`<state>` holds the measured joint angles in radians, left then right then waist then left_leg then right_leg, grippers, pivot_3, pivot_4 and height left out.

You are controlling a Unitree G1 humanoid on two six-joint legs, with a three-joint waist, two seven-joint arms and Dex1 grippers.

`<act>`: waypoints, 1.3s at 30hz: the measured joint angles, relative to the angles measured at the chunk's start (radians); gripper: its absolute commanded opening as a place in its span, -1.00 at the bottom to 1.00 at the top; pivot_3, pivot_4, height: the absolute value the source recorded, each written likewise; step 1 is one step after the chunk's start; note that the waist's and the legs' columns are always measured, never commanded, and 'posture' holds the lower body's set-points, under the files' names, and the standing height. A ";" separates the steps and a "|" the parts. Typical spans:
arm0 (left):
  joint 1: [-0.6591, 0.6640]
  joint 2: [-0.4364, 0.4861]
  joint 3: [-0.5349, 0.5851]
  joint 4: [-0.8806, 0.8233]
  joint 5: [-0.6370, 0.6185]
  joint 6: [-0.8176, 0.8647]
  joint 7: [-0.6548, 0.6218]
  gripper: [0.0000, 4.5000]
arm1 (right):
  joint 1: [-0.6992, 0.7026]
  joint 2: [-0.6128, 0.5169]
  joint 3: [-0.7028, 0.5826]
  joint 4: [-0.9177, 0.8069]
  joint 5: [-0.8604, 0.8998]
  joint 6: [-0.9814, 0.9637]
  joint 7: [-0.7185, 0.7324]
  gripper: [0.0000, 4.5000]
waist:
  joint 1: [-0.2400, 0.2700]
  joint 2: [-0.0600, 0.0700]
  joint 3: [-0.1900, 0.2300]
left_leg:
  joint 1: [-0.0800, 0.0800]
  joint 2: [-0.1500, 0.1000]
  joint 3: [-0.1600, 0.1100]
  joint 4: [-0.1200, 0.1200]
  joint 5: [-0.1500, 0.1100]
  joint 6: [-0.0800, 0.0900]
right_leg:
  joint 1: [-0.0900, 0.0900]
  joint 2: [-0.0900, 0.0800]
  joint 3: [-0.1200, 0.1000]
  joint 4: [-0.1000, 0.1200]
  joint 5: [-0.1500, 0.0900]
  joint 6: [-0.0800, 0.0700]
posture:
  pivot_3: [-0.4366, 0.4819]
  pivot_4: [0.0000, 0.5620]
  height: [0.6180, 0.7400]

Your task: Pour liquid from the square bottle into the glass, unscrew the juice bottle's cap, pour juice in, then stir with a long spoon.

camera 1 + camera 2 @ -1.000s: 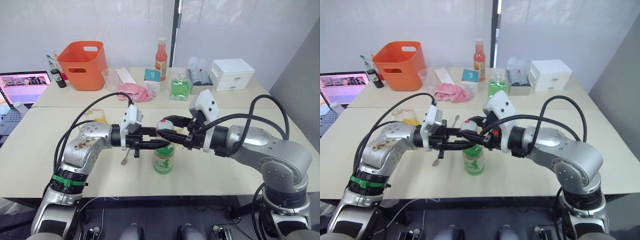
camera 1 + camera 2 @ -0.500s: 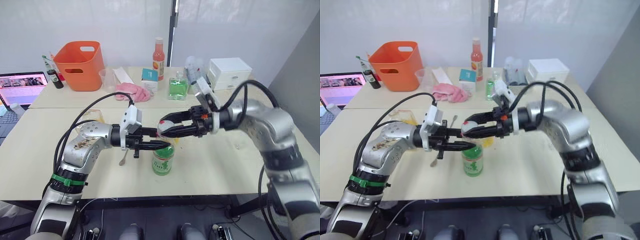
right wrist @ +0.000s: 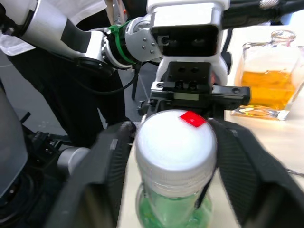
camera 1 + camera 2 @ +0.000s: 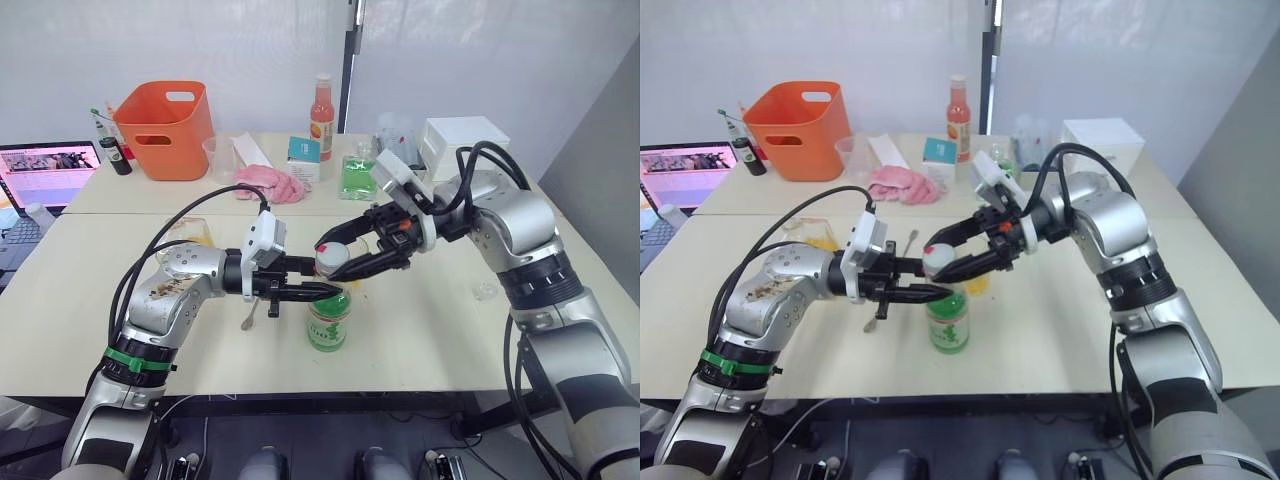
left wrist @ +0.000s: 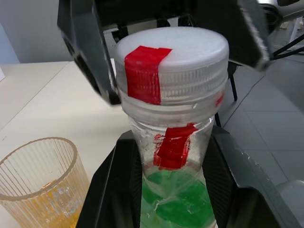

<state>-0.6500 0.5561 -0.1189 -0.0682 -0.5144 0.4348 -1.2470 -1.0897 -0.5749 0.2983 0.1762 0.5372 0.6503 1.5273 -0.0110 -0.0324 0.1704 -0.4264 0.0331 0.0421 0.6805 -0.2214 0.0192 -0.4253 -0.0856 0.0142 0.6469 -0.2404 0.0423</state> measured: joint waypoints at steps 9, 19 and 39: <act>0.000 0.001 0.001 0.002 0.001 -0.001 0.003 -0.40 | 0.071 0.006 -0.252 -0.257 0.142 0.155 -0.272 0.99 | 0.001 0.000 0.000 | 0.001 0.000 -0.004 0.000 0.000 0.000 | 0.000 -0.001 0.000 0.000 0.000 0.000 | -0.05 -0.47 0.59; 0.001 -0.002 0.002 0.000 0.002 -0.003 0.018 -0.40 | 0.298 0.027 -0.365 -0.686 0.209 0.421 -0.790 0.99 | 0.001 0.000 0.000 | 0.000 -0.001 -0.004 0.000 0.000 0.000 | 0.000 -0.002 0.000 0.000 0.000 0.000 | -0.05 -0.47 0.59; 0.003 -0.009 -0.013 0.002 0.042 -0.078 0.015 -0.40 | 0.413 0.103 -0.352 -0.814 0.313 0.559 -1.125 0.48 | 0.001 0.000 0.000 | 0.000 -0.001 -0.005 0.000 0.000 0.000 | 0.001 -0.001 0.000 0.000 0.000 0.000 | -0.05 -0.47 0.59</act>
<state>-0.6468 0.5467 -0.1318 -0.0658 -0.4725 0.3569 -1.2325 -0.6768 -0.4720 -0.0535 -0.6379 0.8499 1.2092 0.4020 -0.0103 -0.0324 0.1704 -0.4260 0.0319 0.0376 0.6806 -0.2213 0.0192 -0.4245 -0.0870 0.0145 0.6466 -0.2405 0.0425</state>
